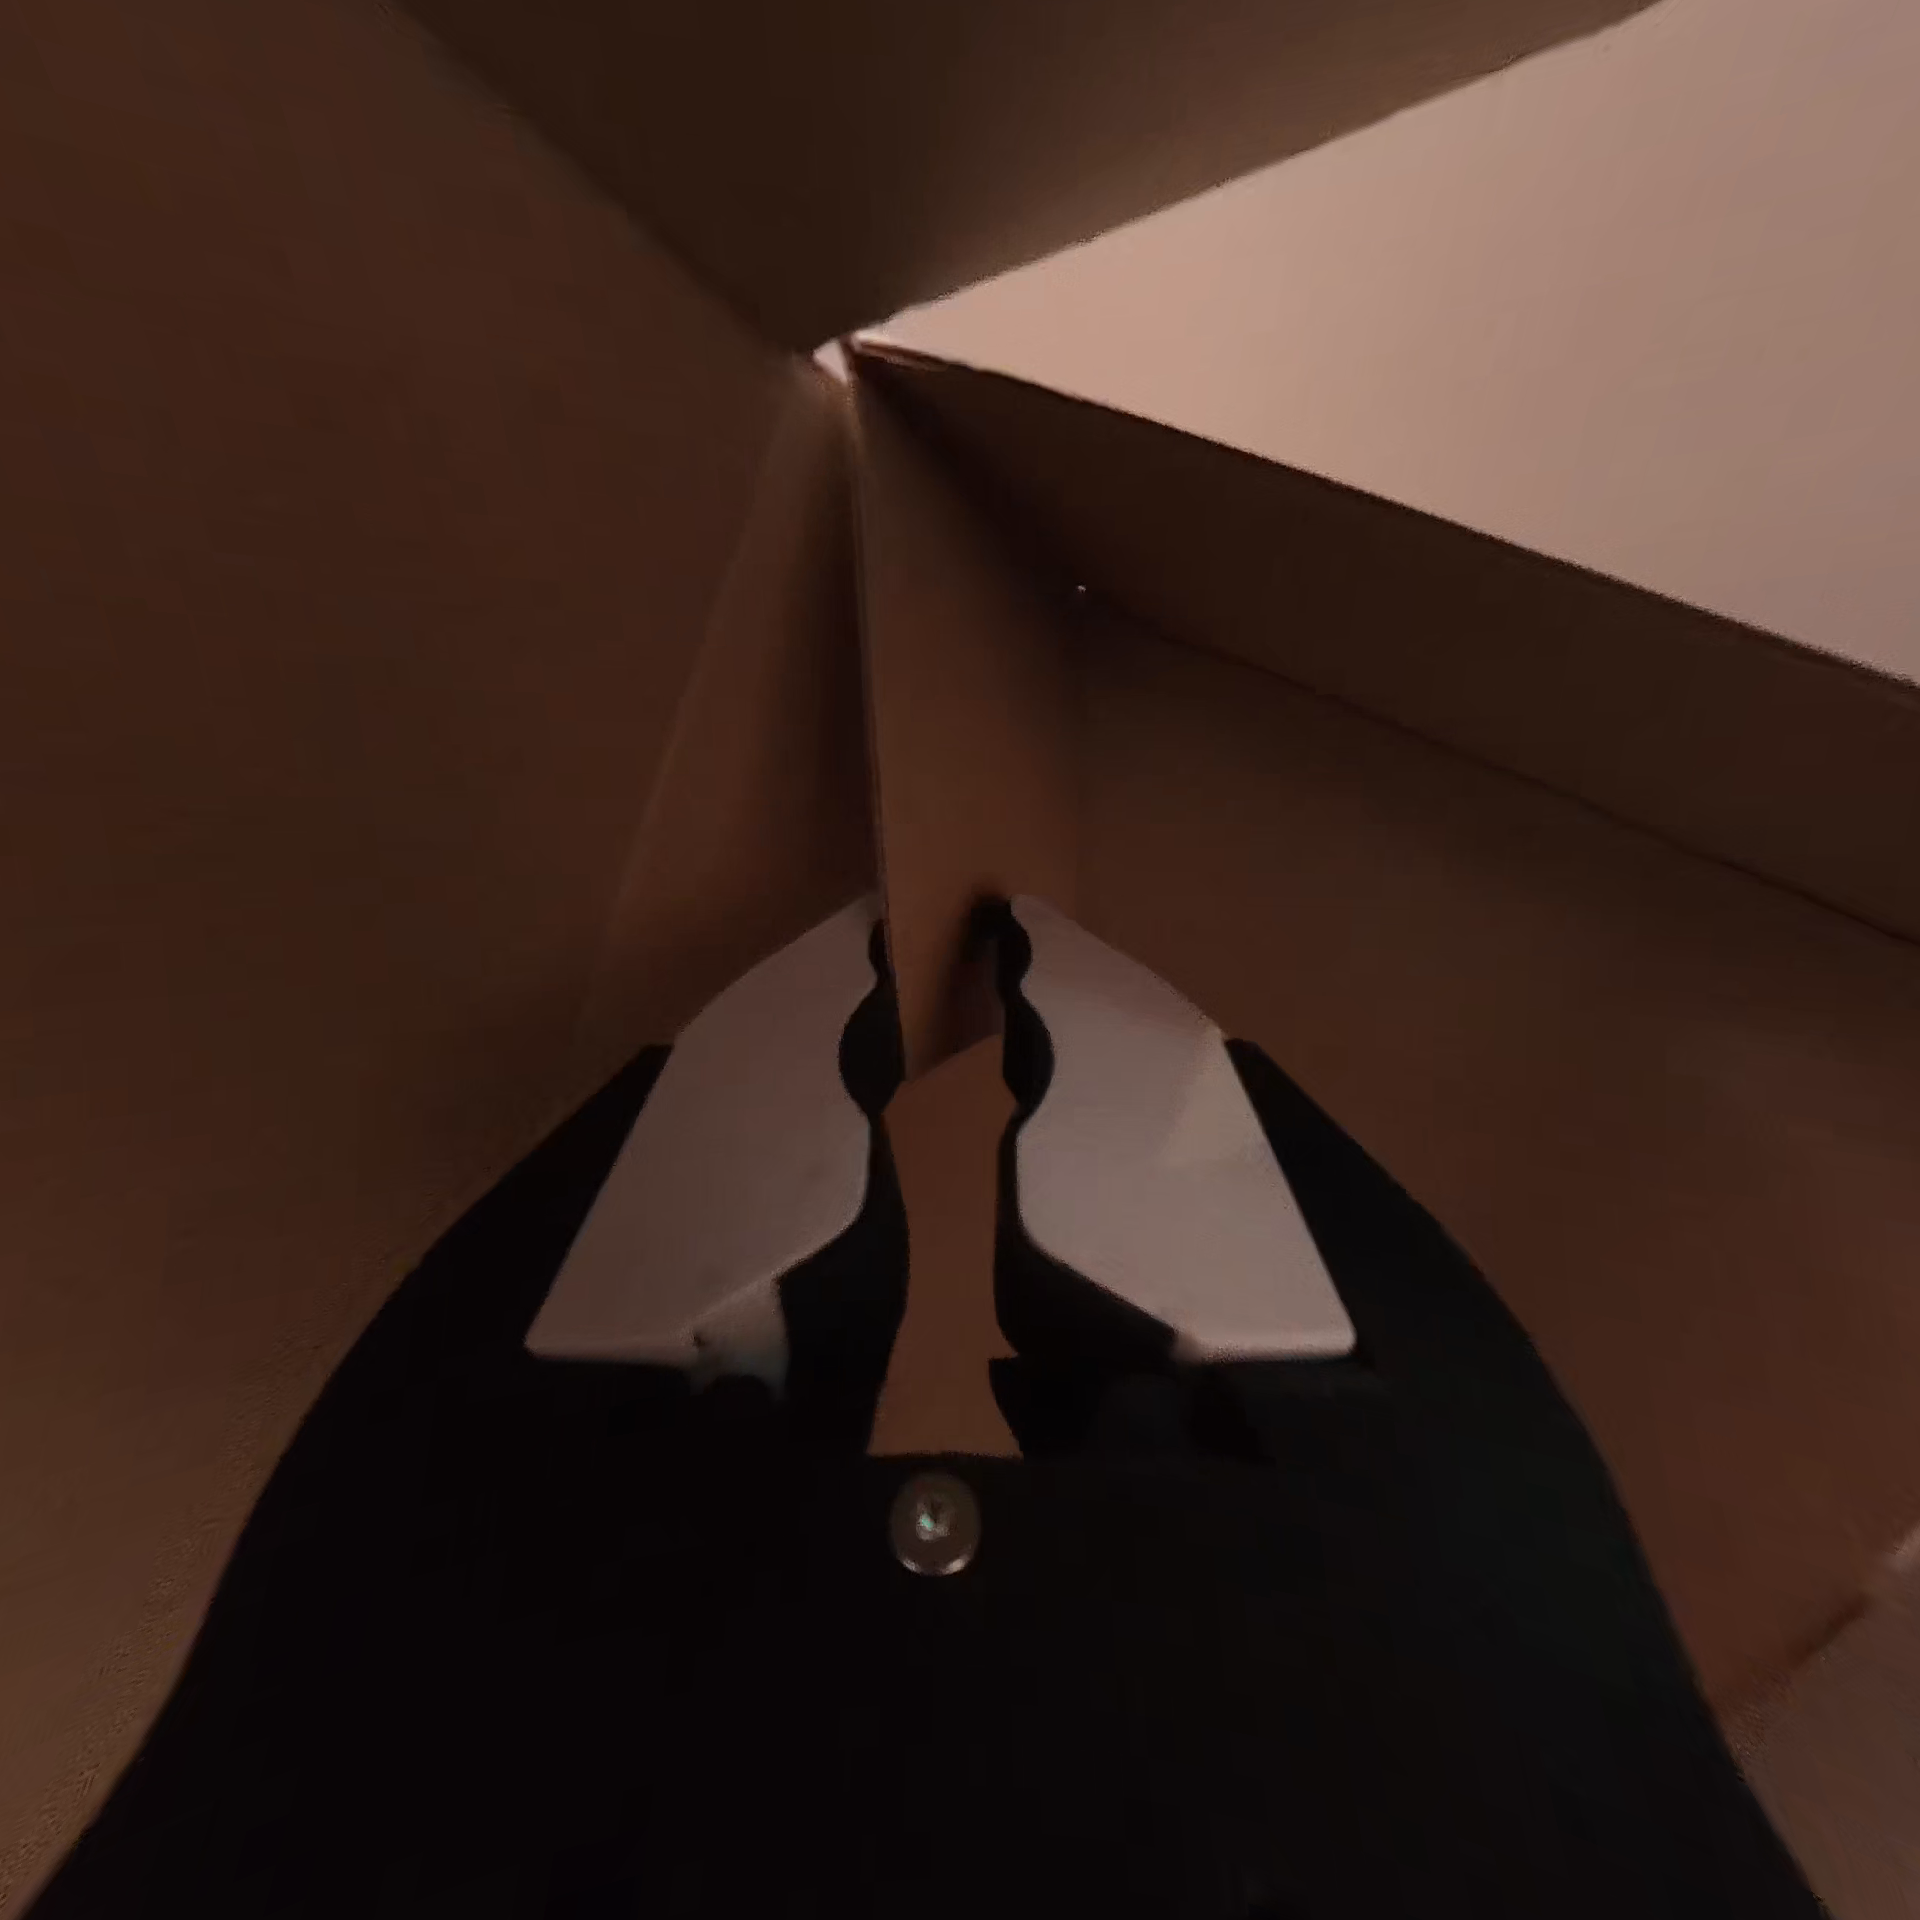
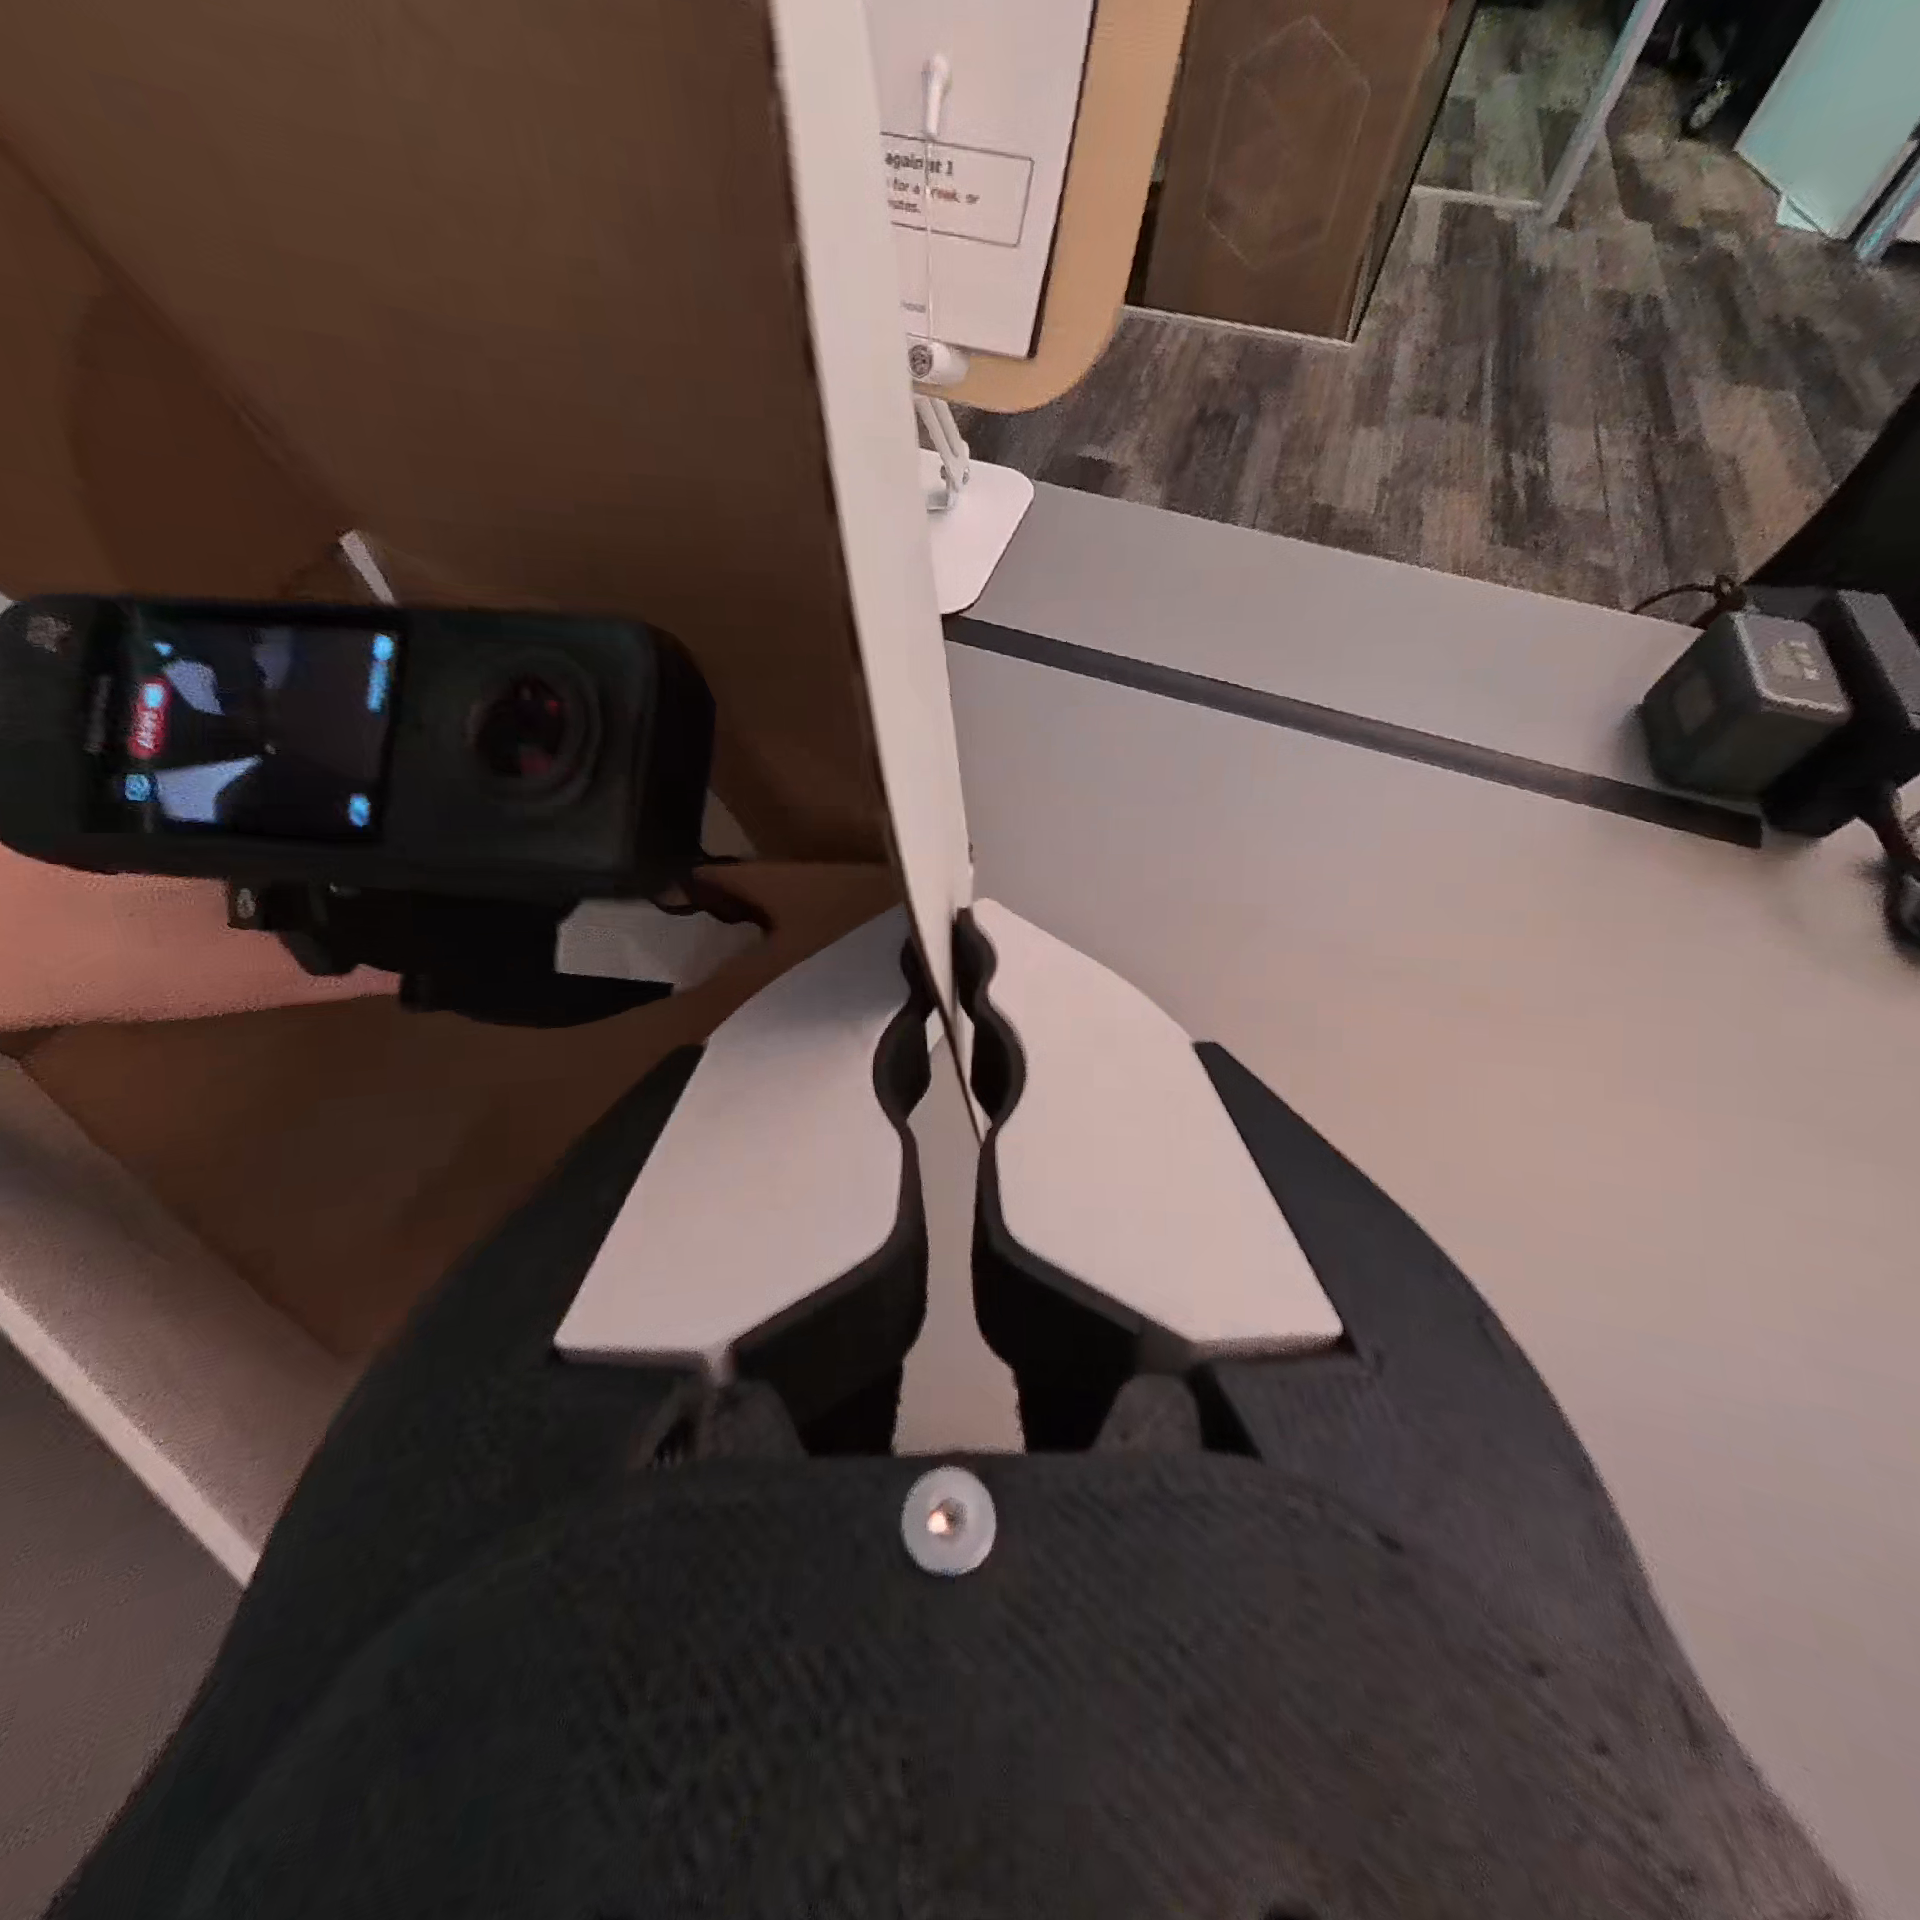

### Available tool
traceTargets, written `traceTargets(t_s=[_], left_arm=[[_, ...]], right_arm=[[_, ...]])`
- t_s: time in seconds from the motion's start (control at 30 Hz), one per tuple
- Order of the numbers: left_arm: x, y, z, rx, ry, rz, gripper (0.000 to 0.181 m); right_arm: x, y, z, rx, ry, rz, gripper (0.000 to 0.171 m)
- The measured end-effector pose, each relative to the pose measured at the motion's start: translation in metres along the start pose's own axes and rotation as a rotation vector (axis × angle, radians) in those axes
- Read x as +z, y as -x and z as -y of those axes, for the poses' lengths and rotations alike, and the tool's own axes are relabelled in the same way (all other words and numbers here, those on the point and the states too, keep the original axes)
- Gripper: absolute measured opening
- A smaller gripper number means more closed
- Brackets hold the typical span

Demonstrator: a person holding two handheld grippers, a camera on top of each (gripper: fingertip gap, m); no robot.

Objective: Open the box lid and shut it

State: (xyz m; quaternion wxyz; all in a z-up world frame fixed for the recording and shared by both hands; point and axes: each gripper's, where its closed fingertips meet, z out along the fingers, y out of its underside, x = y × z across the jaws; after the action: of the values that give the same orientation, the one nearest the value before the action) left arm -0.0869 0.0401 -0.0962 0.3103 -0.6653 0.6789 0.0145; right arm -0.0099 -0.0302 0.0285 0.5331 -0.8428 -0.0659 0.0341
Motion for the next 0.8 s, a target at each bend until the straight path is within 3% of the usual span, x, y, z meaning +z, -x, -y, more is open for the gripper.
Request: traceTargets(t_s=[0.2, 0.5, 0.8], left_arm=[[0.003, 0.008, -0.008, -0.22, -0.029, -0.057, 0.009], [0.004, 0.021, -0.008, -0.231, -0.025, -0.02, 0.012], [0.011, 0.025, -0.008, -0.238, -0.009, -0.025, 0.012]], right_arm=[[-0.001, 0.005, 0.006, 0.141, 0.09, 0.034, 0.004], [0.003, 0.029, 0.015, 0.391, 0.246, 0.055, 0.013], [0.024, 0.05, 0.018, 0.491, 0.22, -0.038, 0.02]])
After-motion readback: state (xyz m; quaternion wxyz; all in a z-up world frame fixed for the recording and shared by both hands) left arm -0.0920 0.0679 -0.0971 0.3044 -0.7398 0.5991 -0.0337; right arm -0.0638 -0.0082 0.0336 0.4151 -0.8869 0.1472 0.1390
